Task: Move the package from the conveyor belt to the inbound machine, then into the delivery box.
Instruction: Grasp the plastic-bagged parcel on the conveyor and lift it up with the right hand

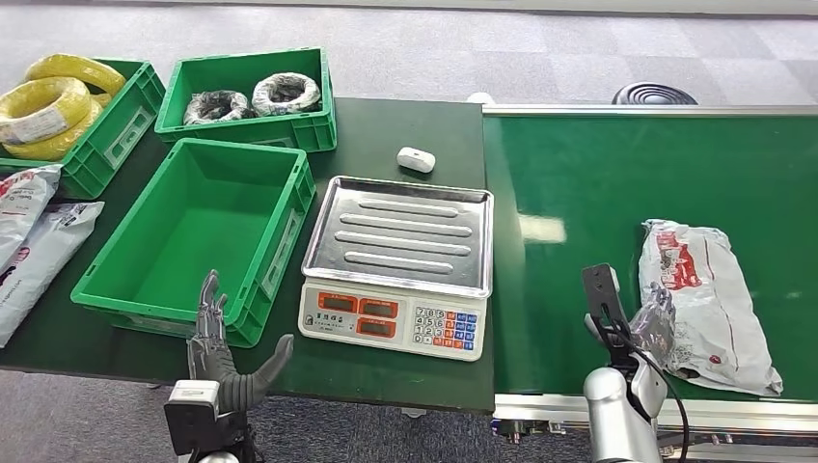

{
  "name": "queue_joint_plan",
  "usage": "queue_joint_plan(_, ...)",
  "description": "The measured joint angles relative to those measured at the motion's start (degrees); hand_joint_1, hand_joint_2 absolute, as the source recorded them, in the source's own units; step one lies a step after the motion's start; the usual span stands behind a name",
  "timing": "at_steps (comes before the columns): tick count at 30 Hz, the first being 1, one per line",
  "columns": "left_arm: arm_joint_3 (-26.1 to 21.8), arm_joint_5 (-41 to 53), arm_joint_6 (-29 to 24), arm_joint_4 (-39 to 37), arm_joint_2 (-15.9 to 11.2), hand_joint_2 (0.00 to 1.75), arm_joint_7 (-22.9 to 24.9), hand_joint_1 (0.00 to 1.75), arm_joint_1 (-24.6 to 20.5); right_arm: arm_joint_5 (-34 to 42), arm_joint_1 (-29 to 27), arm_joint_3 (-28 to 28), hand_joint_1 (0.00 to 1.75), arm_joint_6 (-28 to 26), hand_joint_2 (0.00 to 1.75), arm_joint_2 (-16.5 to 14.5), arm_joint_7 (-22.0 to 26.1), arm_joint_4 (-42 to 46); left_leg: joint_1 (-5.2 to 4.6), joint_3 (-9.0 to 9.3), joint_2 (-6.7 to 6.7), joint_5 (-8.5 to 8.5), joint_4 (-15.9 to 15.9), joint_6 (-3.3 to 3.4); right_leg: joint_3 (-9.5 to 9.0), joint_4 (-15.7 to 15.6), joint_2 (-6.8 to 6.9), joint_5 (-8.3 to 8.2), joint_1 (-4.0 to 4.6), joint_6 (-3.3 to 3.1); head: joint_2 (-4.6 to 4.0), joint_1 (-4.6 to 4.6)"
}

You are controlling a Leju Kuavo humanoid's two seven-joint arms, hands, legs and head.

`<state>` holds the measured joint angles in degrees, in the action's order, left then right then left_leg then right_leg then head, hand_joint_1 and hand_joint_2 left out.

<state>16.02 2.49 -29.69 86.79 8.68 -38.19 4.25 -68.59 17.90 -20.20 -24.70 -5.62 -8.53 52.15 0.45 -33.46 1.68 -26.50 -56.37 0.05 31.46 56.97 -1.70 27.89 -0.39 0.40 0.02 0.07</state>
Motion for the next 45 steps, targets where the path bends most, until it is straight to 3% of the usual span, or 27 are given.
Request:
queue_joint_plan(13, -0.2, 0.6, 0.0, 0.1, 0.0, 1.75, 1.1, 0.00, 0.2, -5.5, -3.9, -2.6, 0.00, -2.1, 1.75, 0.5, -7.6, 6.4, 0.00, -0.01, 0.01, -0.01, 0.0, 0.00, 0.03, 0.0, 0.00, 0.01, 0.01, -0.01, 0.00, 0.01)
queue_joint_plan(19, -0.3, 1.0, 0.7, 0.1, 0.0, 1.75, 1.7, 0.00, 0.0, -17.4, -5.6, -6.2, 0.00, -3.0, 1.75, 1.3, -16.0, 7.7, -0.01, -0.01, 0.00, -0.01, 0.0, 0.00, 0.03, 0.0, 0.00, 0.01, 0.00, -0.01, 0.00, -0.01)
queue_joint_plan(23, -0.3, 1.7, 1.6, 0.3, 0.2, 1.75, 2.1, 0.00, -0.1, -21.1, -5.8, -7.8, 0.00, -0.8, 1.75, 3.8, -21.1, 7.1, -0.04, -0.02, 0.01, -0.02, 0.0, 0.01, 0.02, 0.0, 0.00, 0.01, -0.01, -0.01, 0.00, -0.01)
queue_joint_plan(29, -0.5, 2.4, 2.1, 1.2, 0.6, 1.75, 2.5, 0.00, 0.3, -21.3, -4.4, -7.5, 0.00, -1.8, 1.75, 10.0, -25.9, 1.2, -0.08, -0.02, 0.02, -0.02, 0.0, 0.02, 0.00, 0.0, 0.00, 0.00, -0.03, 0.01, 0.00, -0.01)
queue_joint_plan(33, -0.6, 2.5, 2.2, 1.8, 0.6, 1.75, 2.5, 0.00, 1.0, -21.4, -2.9, -5.7, 0.00, -2.8, 1.75, 14.2, -26.6, -4.7, -0.08, -0.02, 0.06, -0.02, 0.0, 0.02, 0.00, 0.0, 0.02, 0.00, -0.03, 0.01, 0.00, -0.01)
queue_joint_plan(37, -0.7, 2.5, 2.2, 2.1, 0.5, 1.75, 2.5, 0.00, 1.5, -21.4, -2.2, -5.1, 0.00, -3.6, 1.75, 16.2, -26.6, -8.2, -0.07, -0.03, 0.05, -0.02, 0.0, 0.02, 0.00, 0.0, 0.03, 0.00, -0.02, 0.01, 0.00, -0.01)
queue_joint_plan(41, -1.0, 2.4, 2.0, 2.3, 0.4, 1.75, 2.5, 0.00, 1.6, -21.3, -2.0, -5.5, 0.00, -7.4, 1.75, 16.1, -24.8, -9.2, -0.07, -0.03, 0.04, -0.02, 0.0, 0.02, 0.00, 0.0, 0.03, 0.00, -0.01, 0.01, 0.00, -0.01)
queue_joint_plan(45, -1.3, 1.7, 1.3, 2.3, 0.0, 1.75, 2.3, 0.00, 1.5, -20.5, -1.9, -8.0, 0.00, -9.5, 1.75, 13.8, -18.5, -6.1, -0.06, -0.02, 0.03, -0.02, 0.0, 0.02, 0.01, 0.0, 0.02, 0.00, -0.01, 0.01, 0.00, -0.01)
